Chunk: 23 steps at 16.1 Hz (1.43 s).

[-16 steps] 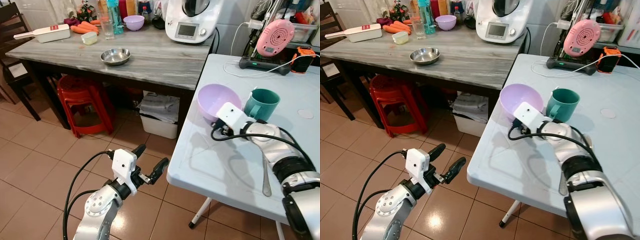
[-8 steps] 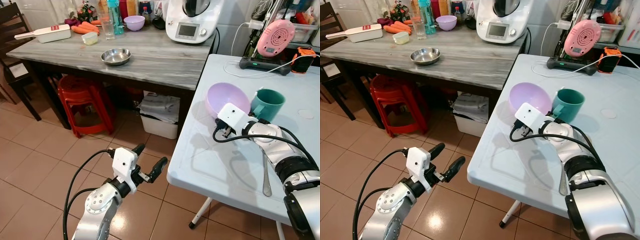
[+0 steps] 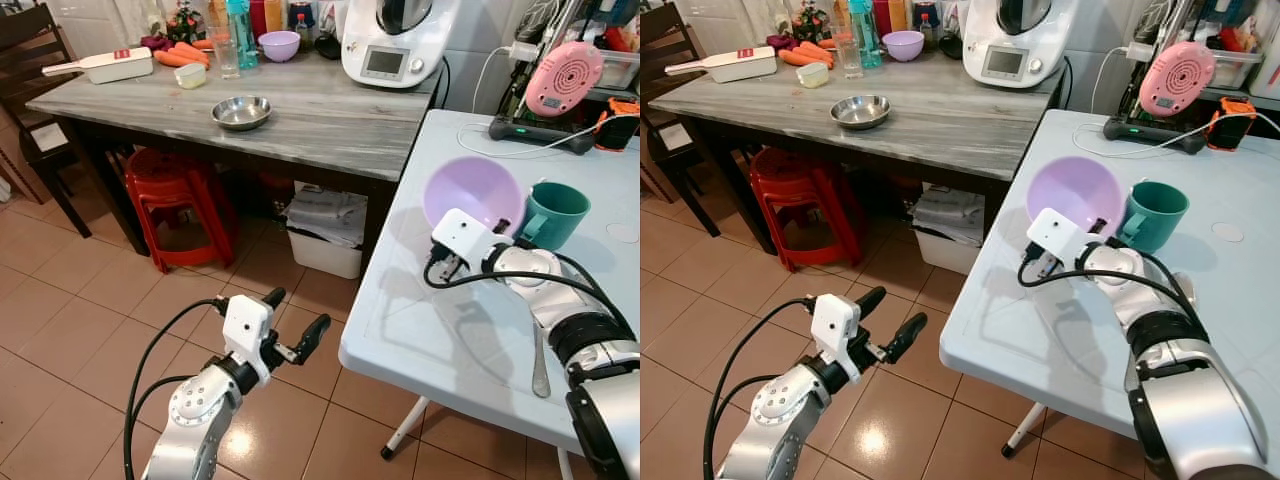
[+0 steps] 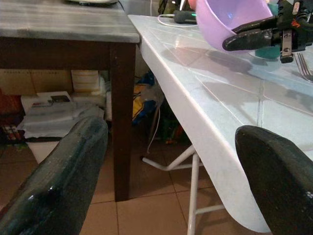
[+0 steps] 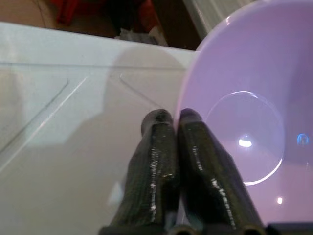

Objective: Setting the table

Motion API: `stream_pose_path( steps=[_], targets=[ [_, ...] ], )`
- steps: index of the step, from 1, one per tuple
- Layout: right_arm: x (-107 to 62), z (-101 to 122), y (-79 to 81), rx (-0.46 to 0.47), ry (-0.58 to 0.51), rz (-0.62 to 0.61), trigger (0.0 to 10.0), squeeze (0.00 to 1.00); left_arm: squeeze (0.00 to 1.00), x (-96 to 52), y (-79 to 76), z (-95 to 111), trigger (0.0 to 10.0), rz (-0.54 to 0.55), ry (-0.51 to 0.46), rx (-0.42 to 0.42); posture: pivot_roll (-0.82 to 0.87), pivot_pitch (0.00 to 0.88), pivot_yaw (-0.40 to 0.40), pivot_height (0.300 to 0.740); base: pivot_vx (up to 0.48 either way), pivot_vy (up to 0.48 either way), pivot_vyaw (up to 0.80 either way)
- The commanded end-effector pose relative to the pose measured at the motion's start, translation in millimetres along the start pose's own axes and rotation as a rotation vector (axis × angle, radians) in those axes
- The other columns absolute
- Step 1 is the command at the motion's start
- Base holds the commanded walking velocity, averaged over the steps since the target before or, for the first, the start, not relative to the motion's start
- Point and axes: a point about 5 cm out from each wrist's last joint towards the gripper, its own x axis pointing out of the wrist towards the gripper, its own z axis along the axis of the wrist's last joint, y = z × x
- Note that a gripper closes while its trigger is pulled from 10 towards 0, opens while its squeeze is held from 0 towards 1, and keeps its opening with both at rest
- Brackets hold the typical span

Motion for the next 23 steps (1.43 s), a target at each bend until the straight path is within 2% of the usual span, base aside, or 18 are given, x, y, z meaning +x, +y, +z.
stream_pose_path(
  steps=[1, 5, 8, 11, 12, 13, 14, 18, 19, 23],
  targets=[
    [2.5, 16, -6.3, -0.014, -0.068, -0.008, 0.0, 0.0, 0.0, 0.4, 4.5, 1, 10.0, 0.014, 0.011, 0.012, 0.01, 0.003, 0.044, 0.74, 0.0, 0.0, 0.0],
    [4.1, 31, -1.5, 0.011, -0.18, -0.017, 0.0, 0.0, 0.0, 3.2, 7.6, 3, 10.0, 0.028, -0.001, 0.013, 0.01, 0.0, 0.046, 0.74, 0.0, 0.0, 0.0],
    [-0.1, 55, 11.2, 0.121, -0.359, -0.07, 0.0, 0.0, 0.0, 8.4, 26.8, 15, 10.0, 0.175, -0.057, -0.005, 0.0, 0.0, 0.049, 0.74, 0.0, 0.0, 0.0],
    [-12.8, 66, 26.1, 0.237, -0.461, -0.154, 0.0, 0.0, 0.0, 13.3, 36.1, 26, 10.0, 0.21, -0.102, -0.02, 0.01, 0.0, 0.047, 0.74, 0.0, 0.0, 0.0],
    [-18.3, 68, 32.5, 0.286, -0.484, -0.201, 0.4, 0.0, 0.0, 15.9, 38.9, 32, 10.0, 0.221, -0.128, -0.028, 0.01, 0.0, 0.047, 0.74, 0.0, 0.0, 0.0],
    [-23.5, 68, 37.4, 0.343, -0.488, -0.235, 2.9, 0.0, 0.0, 17.9, 40.3, 36, 10.0, 0.227, -0.141, -0.028, 0.01, 0.0, 0.05, 0.74, 0.0, 0.0, 0.0],
    [-30.0, 69, 42.1, 0.381, -0.506, -0.285, 10.0, 0.0, 0.0, 19.9, 41.2, 39, 10.0, 0.231, -0.157, -0.052, 0.01, 0.0, 0.054, 0.74, 0.0, 0.0, 0.0],
    [-50.7, 63, 58.6, 0.544, -0.471, -0.419, 10.0, 0.0, 0.0, 24.8, 41.7, 36, 10.0, 0.209, -0.139, -0.058, -0.02, 0.0, 0.076, 0.74, 0.0, 0.0, 0.0],
    [-55.1, 60, 64.5, 0.56, -0.435, -0.43, 10.0, 0.0, 0.0, 26.7, 42.4, 35, 10.0, 0.203, -0.135, -0.061, -0.03, 0.0, 0.08, 0.74, 0.0, 0.0, -0.51],
    [-63.3, 53, 70.1, 0.615, -0.398, -0.462, 10.0, 0.0, 0.0, 30.7, 44.6, 36, 10.0, 0.2, -0.139, -0.066, -0.04, 0.0, 0.084, 0.74, 0.0, 0.147, -0.73]
  ],
)
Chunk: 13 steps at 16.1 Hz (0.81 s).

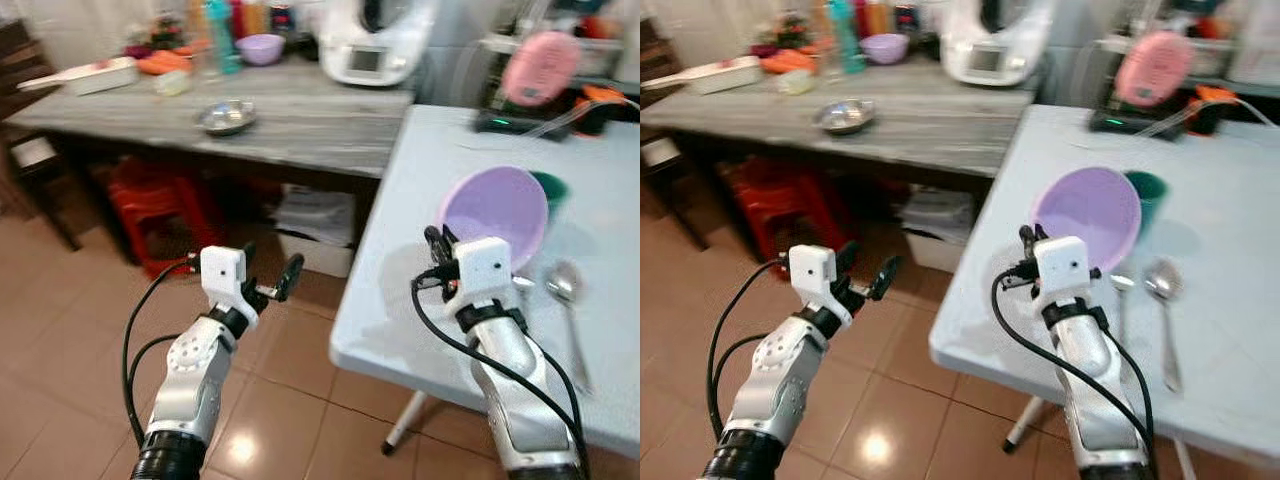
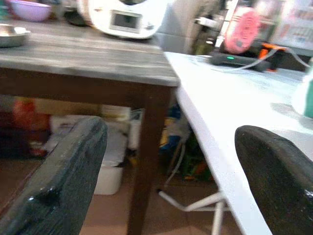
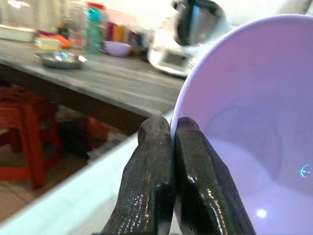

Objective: Setting the table

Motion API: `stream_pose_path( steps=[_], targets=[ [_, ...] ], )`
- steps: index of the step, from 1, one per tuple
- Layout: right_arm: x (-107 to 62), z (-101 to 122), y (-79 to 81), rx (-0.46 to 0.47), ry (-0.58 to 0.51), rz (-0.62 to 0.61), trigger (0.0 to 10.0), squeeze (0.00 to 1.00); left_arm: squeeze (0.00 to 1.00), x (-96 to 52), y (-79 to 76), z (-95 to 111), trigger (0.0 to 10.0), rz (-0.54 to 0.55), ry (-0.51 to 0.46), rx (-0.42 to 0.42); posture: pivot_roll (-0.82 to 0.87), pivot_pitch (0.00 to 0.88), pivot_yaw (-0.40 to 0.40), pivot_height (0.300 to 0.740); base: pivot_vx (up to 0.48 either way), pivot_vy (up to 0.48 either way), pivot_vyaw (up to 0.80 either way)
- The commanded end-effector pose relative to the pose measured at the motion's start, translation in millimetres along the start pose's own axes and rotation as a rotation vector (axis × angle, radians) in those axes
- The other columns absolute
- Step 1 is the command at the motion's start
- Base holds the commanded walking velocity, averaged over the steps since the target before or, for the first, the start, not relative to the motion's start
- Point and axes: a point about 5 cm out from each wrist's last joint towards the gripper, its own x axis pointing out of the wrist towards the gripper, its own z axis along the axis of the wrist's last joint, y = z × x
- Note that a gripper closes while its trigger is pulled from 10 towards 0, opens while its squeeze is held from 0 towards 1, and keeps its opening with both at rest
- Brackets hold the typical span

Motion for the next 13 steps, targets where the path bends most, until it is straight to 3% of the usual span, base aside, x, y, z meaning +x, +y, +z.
stream_pose_path(
  steps=[1, 4, 8, 13],
  targets=[
    [0.2, 7, -0.1, 0.016, -0.025, -0.016, 10.0, 0.0, 0.0, 0.2, 3.9, 2, 10.0, 0.004, -0.007, 0.007, -0.04, 0.0, 0.084, 0.74, 0.0, 0.296, -0.8],
    [0.8, 9, 4.2, 0.022, -0.022, -0.007, 10.0, 0.0, 0.0, 0.9, 5.3, 2, 10.0, 0.006, -0.009, 0.01, -0.03, 0.0, 0.076, 0.74, 0.0, 0.296, -0.68],
    [0.6, 8, 5.3, 0.042, -0.025, -0.017, 10.0, 0.0, 0.0, 1.2, 6.8, 2, 10.0, 0.018, -0.015, 0.012, -0.03, 0.0, 0.066, 0.74, 0.0, 0.3, 0.0],
    [-14.7, 0, -12.1, 0.052, -0.023, -0.145, 10.0, 0.0, 0.0, -5.2, 13.2, -2, 10.0, 0.055, -0.013, 0.024, -0.02, 0.0, 0.056, 0.74, 0.0, 0.303, 0.0]
  ],
)
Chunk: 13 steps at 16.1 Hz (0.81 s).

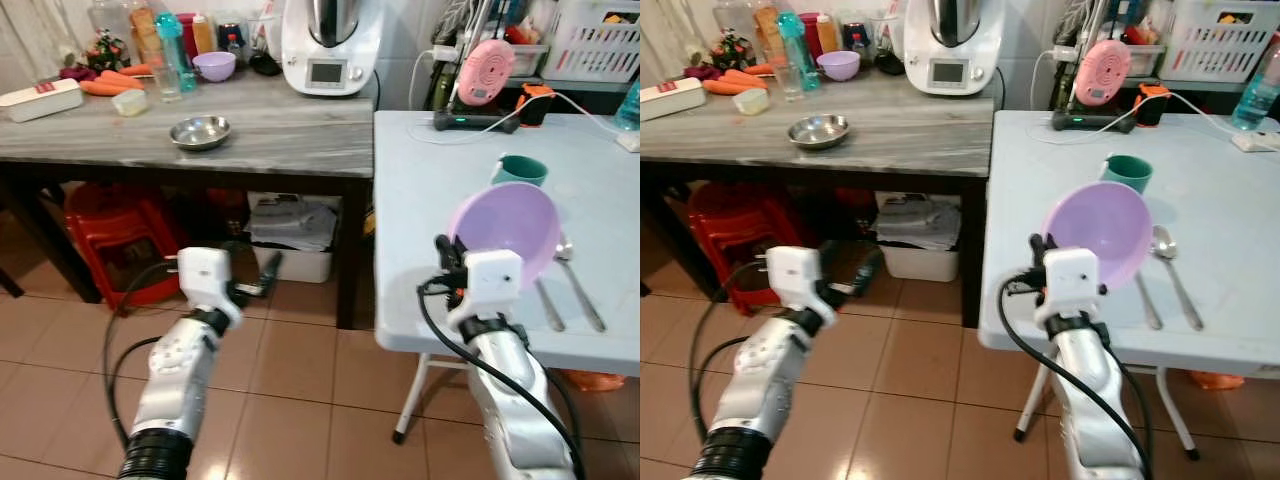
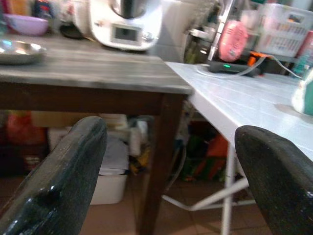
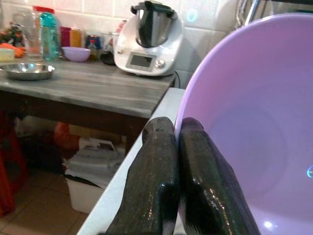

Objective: Setting the table

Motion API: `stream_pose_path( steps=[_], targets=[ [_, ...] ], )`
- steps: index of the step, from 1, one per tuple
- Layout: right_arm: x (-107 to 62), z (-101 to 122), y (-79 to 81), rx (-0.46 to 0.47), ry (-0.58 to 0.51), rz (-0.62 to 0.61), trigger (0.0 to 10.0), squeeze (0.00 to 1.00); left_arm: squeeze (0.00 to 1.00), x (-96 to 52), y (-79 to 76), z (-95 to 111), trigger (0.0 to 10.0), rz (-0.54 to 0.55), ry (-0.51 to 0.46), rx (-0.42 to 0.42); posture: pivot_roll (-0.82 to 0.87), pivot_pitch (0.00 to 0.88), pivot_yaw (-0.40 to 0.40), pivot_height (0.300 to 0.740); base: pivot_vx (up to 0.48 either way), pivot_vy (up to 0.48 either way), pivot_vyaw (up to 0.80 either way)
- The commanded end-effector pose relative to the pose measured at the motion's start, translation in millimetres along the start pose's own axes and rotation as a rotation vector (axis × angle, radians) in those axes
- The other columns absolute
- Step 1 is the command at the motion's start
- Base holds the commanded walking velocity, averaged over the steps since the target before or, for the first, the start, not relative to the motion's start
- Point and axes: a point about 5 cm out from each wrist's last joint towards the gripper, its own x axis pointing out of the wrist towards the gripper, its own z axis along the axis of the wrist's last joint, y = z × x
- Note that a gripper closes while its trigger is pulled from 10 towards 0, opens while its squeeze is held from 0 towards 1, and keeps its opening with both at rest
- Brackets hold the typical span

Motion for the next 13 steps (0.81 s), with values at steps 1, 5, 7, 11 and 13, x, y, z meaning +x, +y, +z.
stream_pose_path(
  steps=[1, 5, 7, 11, 13],
  targets=[
    [-3.7, 4.0, -10.1, -0.002, -0.024, -0.043, 10.0, 0.0, 0.0, 2.3, -7.5, -3.0, 10.0, -0.021, 0.008, 0.003, -0.02, 0.0, 0.056, 0.74, 0.0, 0.311, 0.0],
    [-7.8, -0.9, -12.0, 0.001, -0.011, -0.068, 10.0, 0.0, 0.0, 4.5, -5.9, -2.6, 10.0, -0.018, 0.006, 0.009, -0.03, 0.0, 0.066, 0.74, 0.0, 0.307, -0.47],
    [-6.8, -1.1, -11.3, 0.003, -0.012, -0.071, 10.0, 0.0, 0.0, 7.6, -7.2, -2.2, 10.0, -0.022, 0.005, 0.011, -0.04, 0.0, 0.071, 0.74, 0.0, 0.306, -0.63],
    [-5.3, -0.6, -13.4, 0.009, -0.019, -0.086, 10.0, 0.0, 0.0, 11.2, -9.3, -2.0, 10.0, -0.028, 0.002, 0.011, -0.04, 0.0, 0.078, 0.74, 0.0, 0.307, -0.58],
    [-4.9, -0.4, -13.5, 0.007, -0.021, -0.088, 10.0, 0.0, 0.0, 11.2, -9.5, -2.3, 10.0, -0.029, 0.002, 0.011, -0.04, 0.0, 0.077, 0.74, 0.0, 0.307, 0.0]
  ],
)
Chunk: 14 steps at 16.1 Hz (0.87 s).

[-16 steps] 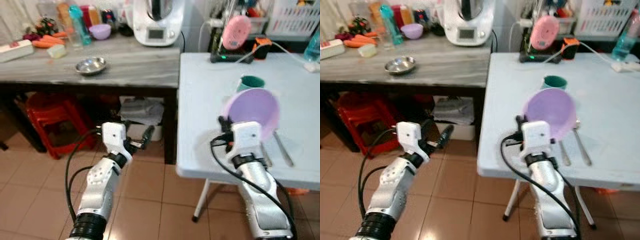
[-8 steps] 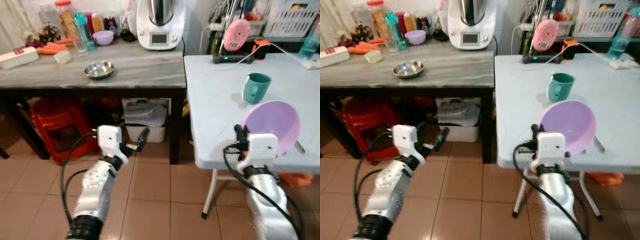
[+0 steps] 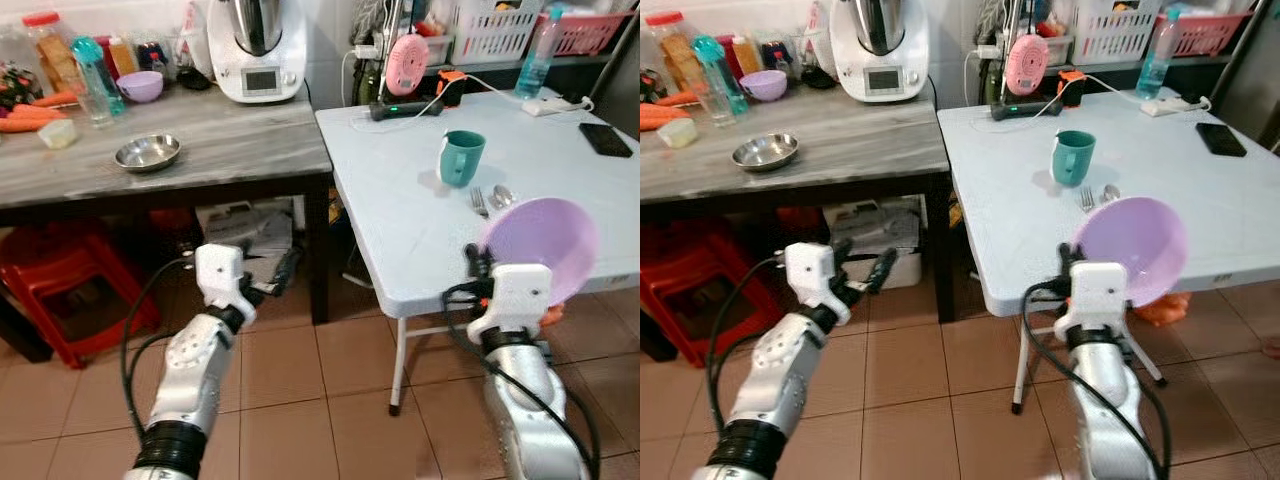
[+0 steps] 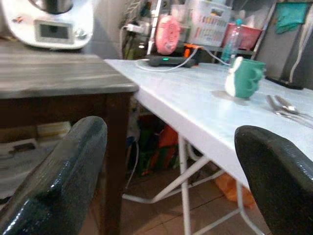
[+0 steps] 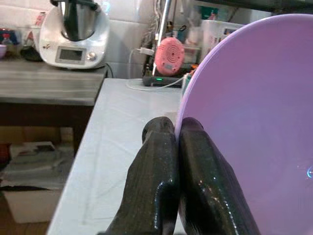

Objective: Setting the table

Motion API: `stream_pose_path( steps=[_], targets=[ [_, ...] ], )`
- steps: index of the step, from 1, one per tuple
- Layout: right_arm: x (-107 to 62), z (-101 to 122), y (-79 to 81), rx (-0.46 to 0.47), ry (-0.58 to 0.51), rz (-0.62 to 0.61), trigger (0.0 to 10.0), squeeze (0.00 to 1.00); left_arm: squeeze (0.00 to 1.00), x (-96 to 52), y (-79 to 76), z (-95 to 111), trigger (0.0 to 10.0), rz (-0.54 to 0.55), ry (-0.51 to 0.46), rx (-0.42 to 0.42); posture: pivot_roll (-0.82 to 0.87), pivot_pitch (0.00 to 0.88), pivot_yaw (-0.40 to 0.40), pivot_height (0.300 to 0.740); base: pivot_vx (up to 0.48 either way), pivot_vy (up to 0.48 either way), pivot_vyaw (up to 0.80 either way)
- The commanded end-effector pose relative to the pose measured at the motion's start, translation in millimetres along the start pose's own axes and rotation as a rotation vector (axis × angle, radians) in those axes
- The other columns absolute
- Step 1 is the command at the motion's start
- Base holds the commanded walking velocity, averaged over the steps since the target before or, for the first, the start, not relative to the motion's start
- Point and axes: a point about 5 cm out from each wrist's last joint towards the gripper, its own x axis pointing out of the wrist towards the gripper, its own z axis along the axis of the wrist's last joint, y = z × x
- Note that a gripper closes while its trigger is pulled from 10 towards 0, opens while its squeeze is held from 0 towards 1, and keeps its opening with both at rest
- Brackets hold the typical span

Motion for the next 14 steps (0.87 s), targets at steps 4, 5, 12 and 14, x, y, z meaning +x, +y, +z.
stream_pose_path(
  steps=[4, 5, 12, 14],
  targets=[
    [6.3, 5.3, -2.9, 0.005, -0.029, -0.011, 10.0, 0.0, 0.0, 2.1, -1.2, 0.9, 10.0, 0.003, -0.006, 0.011, -0.03, 0.0, 0.073, 0.74, 0.0, 0.366, 0.0],
    [6.4, 5.5, -2.5, 0.005, -0.03, -0.01, 10.0, 0.0, 0.0, 2.0, -0.8, 0.9, 10.0, 0.005, -0.006, 0.011, -0.03, 0.0, 0.073, 0.74, 0.0, 0.409, 0.0],
    [4.7, 5.3, -1.3, 0.004, -0.032, -0.001, 10.0, 0.0, 0.0, 1.9, -0.6, 0.5, 10.0, 0.007, -0.005, 0.014, -0.04, 0.0, 0.077, 0.74, 0.0, 0.41, 0.0],
    [4.3, 5.0, -1.3, 0.003, -0.031, 0.003, 10.0, 0.0, 0.0, 2.5, -0.9, -0.2, 10.0, 0.009, -0.003, 0.016, -0.04, 0.0, 0.076, 0.74, 0.0, 0.411, 0.0]
  ],
)
